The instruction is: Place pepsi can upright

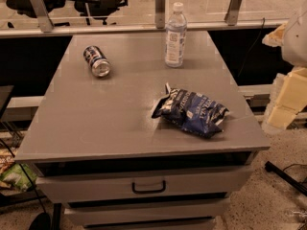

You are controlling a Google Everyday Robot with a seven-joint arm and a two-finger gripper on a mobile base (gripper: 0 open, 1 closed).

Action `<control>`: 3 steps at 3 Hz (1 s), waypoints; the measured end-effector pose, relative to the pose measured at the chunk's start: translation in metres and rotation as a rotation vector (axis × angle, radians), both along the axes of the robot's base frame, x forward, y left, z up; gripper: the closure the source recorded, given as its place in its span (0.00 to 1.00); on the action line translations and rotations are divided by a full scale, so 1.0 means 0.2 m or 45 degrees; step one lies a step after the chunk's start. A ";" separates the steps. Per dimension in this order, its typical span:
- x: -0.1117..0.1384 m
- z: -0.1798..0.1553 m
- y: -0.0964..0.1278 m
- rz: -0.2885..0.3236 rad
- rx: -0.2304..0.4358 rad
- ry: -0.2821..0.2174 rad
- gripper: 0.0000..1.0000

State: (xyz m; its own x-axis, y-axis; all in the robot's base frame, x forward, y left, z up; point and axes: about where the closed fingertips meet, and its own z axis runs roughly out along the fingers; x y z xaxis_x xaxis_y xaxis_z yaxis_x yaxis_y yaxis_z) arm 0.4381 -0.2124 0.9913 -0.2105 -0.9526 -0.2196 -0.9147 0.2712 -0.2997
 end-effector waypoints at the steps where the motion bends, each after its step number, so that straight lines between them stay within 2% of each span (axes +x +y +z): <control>1: 0.00 0.00 0.00 0.000 0.000 0.000 0.00; 2: 0.03 0.02 0.04 0.001 0.024 0.010 0.00; 3: 0.21 0.04 0.22 0.015 0.127 -0.017 0.00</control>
Offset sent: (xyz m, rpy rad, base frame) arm 0.0148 0.0172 0.0024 0.0431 0.0387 0.0015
